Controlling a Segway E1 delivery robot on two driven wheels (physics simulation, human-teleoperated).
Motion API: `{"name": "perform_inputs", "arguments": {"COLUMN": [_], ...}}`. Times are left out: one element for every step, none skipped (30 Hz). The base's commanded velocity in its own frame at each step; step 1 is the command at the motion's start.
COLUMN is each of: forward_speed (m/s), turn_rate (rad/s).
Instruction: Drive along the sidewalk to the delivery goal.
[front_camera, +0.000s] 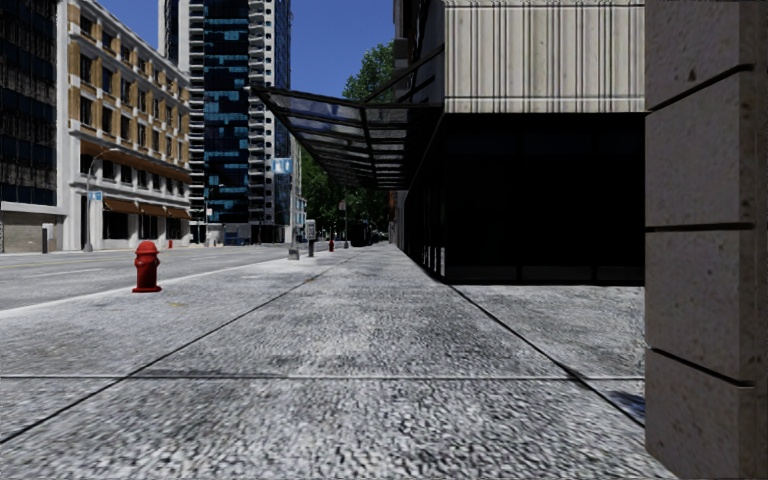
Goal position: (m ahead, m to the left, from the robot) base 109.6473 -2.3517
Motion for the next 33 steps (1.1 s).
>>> {"name": "perform_inputs", "arguments": {"forward_speed": [2.0, 2.0, 2.0, 2.0, 2.0, 2.0, 2.0, 2.0, 2.0, 2.0, 2.0, 2.0, 2.0, 2.0, 2.0, 2.0, 2.0, 2.0, 2.0, 2.0, 2.0, 2.0, 2.0, 2.0, 2.0, 2.0, 2.0, 2.0, 2.0, 2.0, 2.0, 2.0, 2.0], "turn_rate": [0.0, 0.0, 0.0, 0.0, 0.0, 0.0, 0.0, 0.0, 0.0, 0.0, 0.0, 0.0, 0.0, 0.0, 0.0, 0.0, 0.0, 0.0, 0.0, 0.0, 0.0, 0.0, 0.0, 0.0, 0.0, 0.0, 0.0, 0.0, 0.0, 0.0, 0.0, 0.0, 0.0]}}
